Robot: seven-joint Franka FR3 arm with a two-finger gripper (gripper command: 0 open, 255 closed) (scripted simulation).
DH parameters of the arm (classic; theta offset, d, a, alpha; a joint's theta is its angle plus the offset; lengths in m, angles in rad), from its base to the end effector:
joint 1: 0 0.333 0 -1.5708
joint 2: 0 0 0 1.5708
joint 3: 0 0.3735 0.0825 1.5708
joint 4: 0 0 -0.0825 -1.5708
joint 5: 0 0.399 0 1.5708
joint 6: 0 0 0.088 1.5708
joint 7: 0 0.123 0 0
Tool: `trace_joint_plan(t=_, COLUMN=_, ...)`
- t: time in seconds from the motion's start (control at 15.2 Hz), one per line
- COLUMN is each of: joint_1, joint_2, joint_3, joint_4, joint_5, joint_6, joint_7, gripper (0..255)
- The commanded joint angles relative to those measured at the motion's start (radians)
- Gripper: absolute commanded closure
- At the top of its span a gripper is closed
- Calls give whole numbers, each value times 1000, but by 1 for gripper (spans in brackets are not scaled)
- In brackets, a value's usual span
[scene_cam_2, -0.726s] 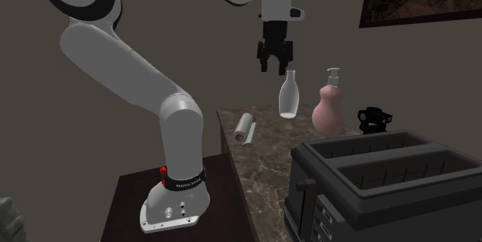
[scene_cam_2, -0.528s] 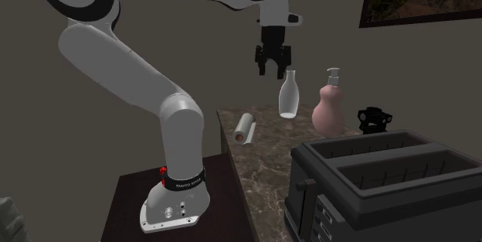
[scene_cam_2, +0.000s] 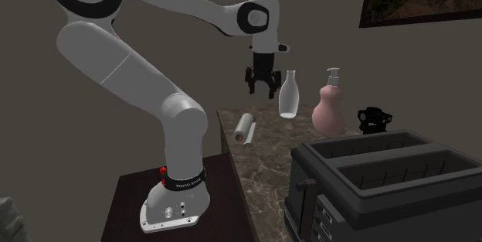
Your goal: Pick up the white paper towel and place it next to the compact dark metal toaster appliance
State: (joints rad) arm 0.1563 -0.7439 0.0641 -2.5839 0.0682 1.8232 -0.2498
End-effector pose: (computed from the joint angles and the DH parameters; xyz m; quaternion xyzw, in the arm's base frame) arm 0.2914 0.0748 0.5121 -0.9763 -0.2159 0.0085 0.0114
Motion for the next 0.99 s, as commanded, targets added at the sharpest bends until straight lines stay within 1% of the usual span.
trace_joint_plan(t=0.0, joint_1=35, joint_2=12, joint_3=15, joint_4=-41, joint_5=18, joint_6=55, joint_7=-29, gripper=0)
trace_joint_plan(t=0.59, joint_1=199, joint_2=110, joint_3=79, joint_4=-220, joint_5=107, joint_6=327, joint_7=-166, gripper=0)
trace_joint_plan(t=0.66, joint_1=208, joint_2=118, joint_3=82, joint_4=-227, joint_5=112, joint_6=342, joint_7=-173, gripper=0)
trace_joint_plan(t=0.92, joint_1=212, joint_2=156, joint_3=89, joint_4=-260, joint_5=121, joint_6=414, joint_7=-175, gripper=0)
